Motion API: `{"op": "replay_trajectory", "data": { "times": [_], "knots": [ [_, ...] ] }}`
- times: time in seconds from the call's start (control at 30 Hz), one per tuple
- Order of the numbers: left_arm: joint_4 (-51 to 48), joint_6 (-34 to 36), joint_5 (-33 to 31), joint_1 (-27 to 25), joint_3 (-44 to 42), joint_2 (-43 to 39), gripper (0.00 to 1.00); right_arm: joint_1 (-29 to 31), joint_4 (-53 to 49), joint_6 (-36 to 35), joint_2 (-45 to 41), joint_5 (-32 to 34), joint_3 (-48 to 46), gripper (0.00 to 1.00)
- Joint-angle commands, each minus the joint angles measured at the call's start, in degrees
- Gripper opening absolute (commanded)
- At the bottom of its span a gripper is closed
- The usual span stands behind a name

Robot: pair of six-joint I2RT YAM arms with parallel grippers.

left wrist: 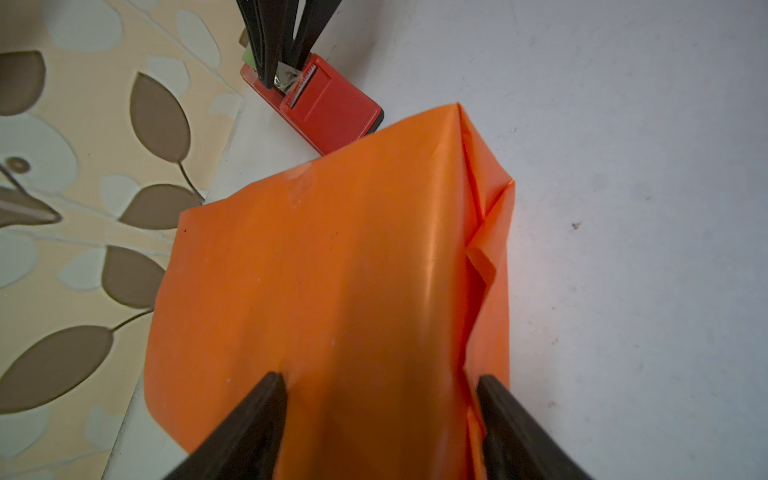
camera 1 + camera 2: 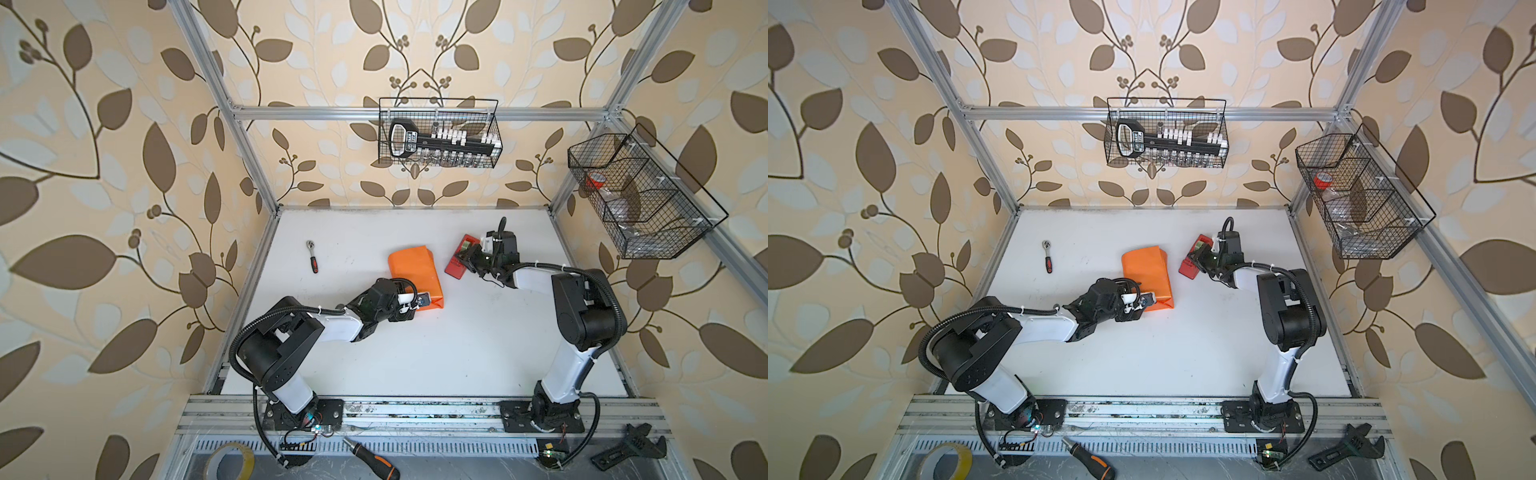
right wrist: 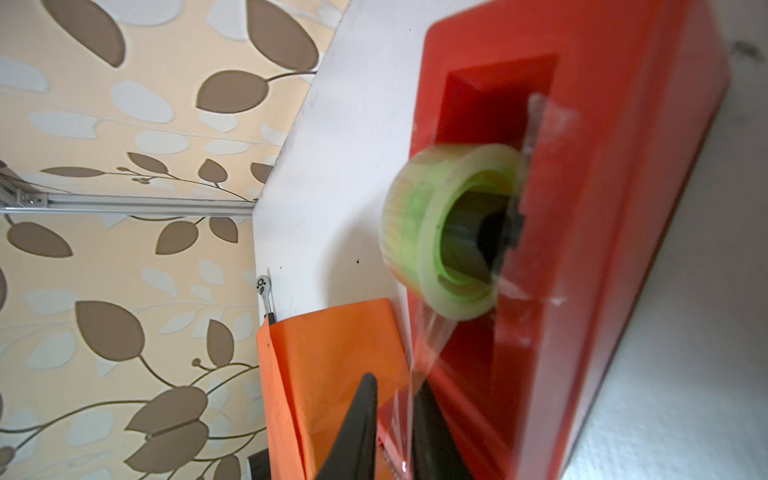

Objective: Wrap the gift box in paper

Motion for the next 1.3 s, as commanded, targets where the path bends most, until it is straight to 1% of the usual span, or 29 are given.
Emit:
{"op": "replay_trajectory", "data": {
  "times": [0.0, 0.23, 0.43, 0.73, 1.07, 1.27],
  "knots": [
    [-5.7, 1.3, -1.3, 0.8, -0.6, 1.8, 0.72, 0.1, 3.6, 3.2, 1.0, -0.1, -1.2, 0.13],
    [-5.6, 1.2, -1.4, 0.8, -0.6, 1.8, 0.72, 0.1, 6.3, 5.8, 0.2, -1.0, -1.9, 0.0],
    [-5.6, 1.2, -1.4, 0.8, -0.5, 1.9, 0.73, -0.2, 10.9, 9.1, -0.9, -2.3, -3.1, 0.0],
    [-5.5, 1.4, -1.5, 0.9, -0.5, 2.1, 0.73, -0.2, 14.1, 12.6, -3.3, -3.6, -4.1, 0.0],
    [-5.5, 1.3, -1.6, 1.0, -0.4, 2.3, 0.73, 1.8, 17.2, 13.8, -6.3, -4.0, -8.9, 0.0],
    [-5.6, 1.3, -1.5, 0.9, -0.4, 2.4, 0.73, 3.7, 17.5, 13.5, -8.5, -2.8, -12.1, 0.0]
  ]
}}
